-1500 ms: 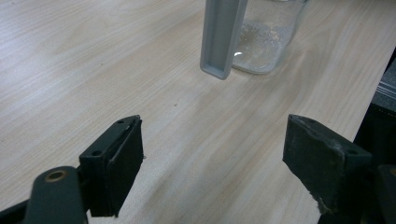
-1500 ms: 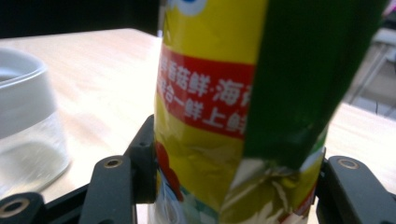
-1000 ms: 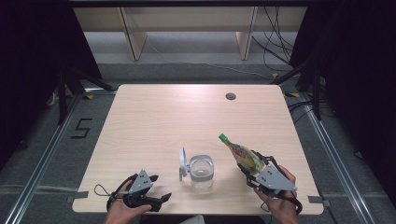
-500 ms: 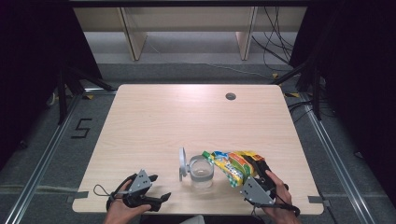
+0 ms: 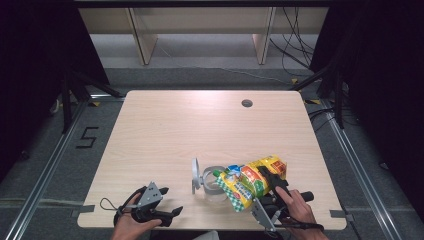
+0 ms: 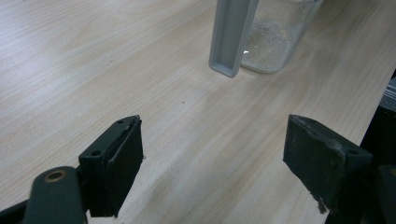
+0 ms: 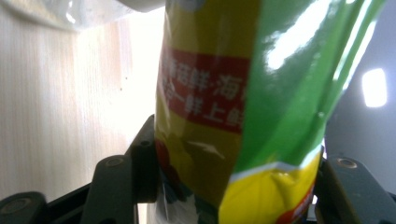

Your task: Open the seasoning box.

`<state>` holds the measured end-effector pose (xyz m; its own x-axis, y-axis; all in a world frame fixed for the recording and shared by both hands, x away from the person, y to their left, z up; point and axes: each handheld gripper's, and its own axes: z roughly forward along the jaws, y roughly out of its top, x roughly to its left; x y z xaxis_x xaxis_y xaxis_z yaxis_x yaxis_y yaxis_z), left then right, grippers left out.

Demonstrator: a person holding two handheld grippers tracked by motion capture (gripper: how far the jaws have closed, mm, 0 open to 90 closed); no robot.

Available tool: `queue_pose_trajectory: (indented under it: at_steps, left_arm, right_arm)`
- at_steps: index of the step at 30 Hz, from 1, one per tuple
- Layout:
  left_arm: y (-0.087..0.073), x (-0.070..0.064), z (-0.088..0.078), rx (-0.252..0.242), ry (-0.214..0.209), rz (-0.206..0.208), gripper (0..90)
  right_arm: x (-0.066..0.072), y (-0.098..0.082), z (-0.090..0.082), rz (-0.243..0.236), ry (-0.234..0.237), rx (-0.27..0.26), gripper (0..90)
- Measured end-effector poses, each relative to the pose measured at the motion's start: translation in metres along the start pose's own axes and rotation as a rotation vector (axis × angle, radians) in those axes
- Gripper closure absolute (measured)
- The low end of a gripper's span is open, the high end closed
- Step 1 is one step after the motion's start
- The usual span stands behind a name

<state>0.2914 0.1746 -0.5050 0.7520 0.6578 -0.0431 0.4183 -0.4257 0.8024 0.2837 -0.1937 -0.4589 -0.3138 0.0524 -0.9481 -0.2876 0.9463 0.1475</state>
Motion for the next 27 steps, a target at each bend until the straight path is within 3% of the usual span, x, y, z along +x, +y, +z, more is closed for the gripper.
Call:
queue_pose_trajectory:
  at_steps: [1,2,3,5,7,8,9,11,12,13,14,15,16,19,20,21,23,24,26,27]
  left_arm:
    - [0.000,0.000,0.001,-0.009,-0.001,-0.005,19.4]
    - [0.000,0.000,0.000,-0.006,-0.006,-0.006,19.4]
    - [0.000,0.000,0.001,-0.014,-0.003,-0.005,19.4]
    - [0.000,0.001,0.000,0.001,-0.006,0.024,19.4]
    - [0.000,0.000,0.001,-0.018,-0.007,0.002,19.4]
    - [0.000,0.000,0.002,-0.017,-0.007,0.002,19.4]
    - [0.000,0.001,0.001,-0.005,0.001,0.009,19.4]
    - [0.000,0.001,0.001,-0.009,-0.001,0.009,19.4]
    - [0.000,0.001,0.001,-0.009,0.000,0.008,19.4]
    - [-0.001,-0.001,0.002,-0.022,-0.002,-0.030,19.4]
    - [-0.002,-0.001,0.003,-0.019,-0.002,-0.030,19.4]
    - [-0.001,-0.001,0.002,-0.013,0.001,-0.028,19.4]
    - [-0.001,-0.001,0.003,-0.011,-0.004,-0.028,19.4]
    - [-0.001,0.000,0.003,0.008,0.003,-0.007,19.4]
    - [-0.001,-0.001,0.003,-0.004,-0.004,-0.020,19.4]
    - [-0.001,0.000,0.003,0.013,0.002,-0.005,19.4]
    - [-0.001,0.000,0.003,0.012,0.008,-0.008,19.4]
    - [-0.001,0.000,0.003,0.012,0.007,-0.006,19.4]
    - [-0.001,0.000,0.003,0.012,0.008,-0.006,19.4]
    - [-0.001,-0.002,0.004,-0.005,-0.002,-0.027,19.4]
  right_arm:
    - [0.000,0.001,-0.003,-0.002,0.004,0.045,44.7]
    - [-0.001,0.002,0.000,-0.055,0.000,0.011,45.0]
    - [0.002,0.002,0.000,-0.032,0.003,0.026,45.9]
    - [0.002,0.003,0.001,-0.068,-0.006,0.021,46.4]
    - [-0.001,0.004,-0.001,-0.133,-0.010,0.042,46.5]
    - [-0.004,0.005,-0.001,-0.187,-0.014,0.039,46.5]
    - [0.000,0.004,-0.001,-0.134,-0.010,0.053,46.5]
    - [-0.003,0.006,-0.001,-0.196,-0.022,0.060,46.6]
    - [-0.002,0.005,-0.001,-0.185,-0.027,0.060,46.6]
    - [0.000,0.006,-0.002,-0.168,-0.022,0.082,46.6]
    - [-0.005,0.008,-0.001,-0.247,-0.039,0.056,46.6]
    - [-0.005,0.008,-0.002,-0.253,-0.041,0.056,46.6]
    - [-0.002,0.007,-0.002,-0.225,-0.038,0.065,46.6]
    - [-0.010,0.008,-0.001,-0.331,-0.040,0.033,46.7]
    - [-0.010,0.008,0.000,-0.344,-0.054,0.017,46.7]
    - [-0.009,0.007,-0.001,-0.317,-0.047,0.049,46.7]
    - [-0.015,0.009,0.000,-0.390,-0.052,0.026,47.0]
    - [-0.015,0.008,-0.001,-0.375,-0.044,0.036,47.5]
    - [-0.020,0.010,-0.001,-0.410,-0.042,0.046,47.8]
    - [-0.020,0.009,-0.002,-0.411,-0.048,0.048,48.0]
